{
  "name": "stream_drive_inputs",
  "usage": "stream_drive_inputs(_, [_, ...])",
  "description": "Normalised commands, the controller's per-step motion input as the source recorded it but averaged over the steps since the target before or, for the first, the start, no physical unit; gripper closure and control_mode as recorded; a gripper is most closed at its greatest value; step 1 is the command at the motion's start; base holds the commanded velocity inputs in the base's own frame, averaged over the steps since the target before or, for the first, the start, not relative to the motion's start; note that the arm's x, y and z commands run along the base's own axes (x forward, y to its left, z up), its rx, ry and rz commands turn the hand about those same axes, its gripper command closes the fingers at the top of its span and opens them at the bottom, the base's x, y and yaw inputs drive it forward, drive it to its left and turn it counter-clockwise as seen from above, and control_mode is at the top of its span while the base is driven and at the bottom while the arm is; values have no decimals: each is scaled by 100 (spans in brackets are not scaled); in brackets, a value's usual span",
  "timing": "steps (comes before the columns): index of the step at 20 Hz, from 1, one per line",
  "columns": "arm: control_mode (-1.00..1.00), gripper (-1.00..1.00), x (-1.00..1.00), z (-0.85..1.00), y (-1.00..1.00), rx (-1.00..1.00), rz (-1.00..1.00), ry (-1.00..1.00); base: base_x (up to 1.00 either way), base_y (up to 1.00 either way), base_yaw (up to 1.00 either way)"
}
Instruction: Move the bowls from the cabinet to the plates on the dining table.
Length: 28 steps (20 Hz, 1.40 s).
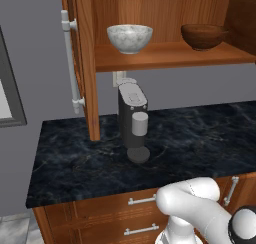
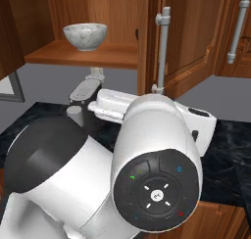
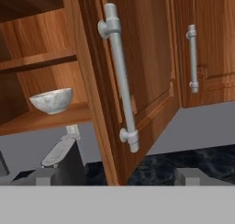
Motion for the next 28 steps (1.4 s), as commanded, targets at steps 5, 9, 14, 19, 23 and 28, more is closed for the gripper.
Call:
stream_drive_inputs(5, [-100, -100, -51, 0, 41, 0, 0, -5, 0, 0, 0])
stream_drive_inputs(9, [-100, -100, -38, 0, 42, 0, 0, -1, 0, 0, 0])
stream_drive_inputs(14, [-100, -100, -8, 0, 52, 0, 0, 0, 0, 0, 0])
stream_drive_inputs(19, [-100, -100, 0, 0, 62, 0, 0, 0, 0, 0, 0])
stream_drive_inputs(23, [-100, -100, 13, 0, 65, 0, 0, 0, 0, 0, 0])
stream_drive_inputs(28, [-100, -100, 21, 0, 61, 0, -1, 0, 0, 0, 0])
